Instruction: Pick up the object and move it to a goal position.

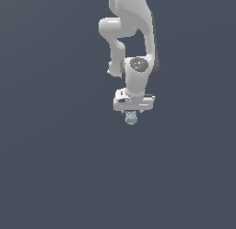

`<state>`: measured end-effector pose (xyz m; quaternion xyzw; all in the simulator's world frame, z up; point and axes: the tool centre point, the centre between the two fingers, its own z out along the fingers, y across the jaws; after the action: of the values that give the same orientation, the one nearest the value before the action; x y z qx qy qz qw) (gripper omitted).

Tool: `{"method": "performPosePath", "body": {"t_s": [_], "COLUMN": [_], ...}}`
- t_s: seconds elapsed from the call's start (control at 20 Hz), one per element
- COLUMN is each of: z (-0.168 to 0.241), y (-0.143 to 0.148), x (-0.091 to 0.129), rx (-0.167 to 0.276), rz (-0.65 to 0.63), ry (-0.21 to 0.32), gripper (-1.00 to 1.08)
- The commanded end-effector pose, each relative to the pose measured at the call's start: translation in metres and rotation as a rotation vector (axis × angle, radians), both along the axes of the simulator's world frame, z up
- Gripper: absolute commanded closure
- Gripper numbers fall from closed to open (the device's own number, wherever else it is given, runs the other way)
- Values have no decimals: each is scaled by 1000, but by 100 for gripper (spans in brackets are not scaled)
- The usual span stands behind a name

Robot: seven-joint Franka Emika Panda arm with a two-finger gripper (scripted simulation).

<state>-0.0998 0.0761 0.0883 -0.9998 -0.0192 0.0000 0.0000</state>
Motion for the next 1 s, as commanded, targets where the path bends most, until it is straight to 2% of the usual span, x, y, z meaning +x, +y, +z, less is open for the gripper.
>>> {"method": "performPosePath", "body": {"t_s": [0.0,0.4,0.7,0.75,0.95], "z": [-5,-39,-48,-48,-48], "y": [0,0,0,0,0], "x": [-1,-2,-2,-2,-2], "rx": [0,0,0,0,0], "rz": [0,0,0,0,0], "ry": [1,0,0,0,0], "gripper": [-92,-92,-92,108,108]}}
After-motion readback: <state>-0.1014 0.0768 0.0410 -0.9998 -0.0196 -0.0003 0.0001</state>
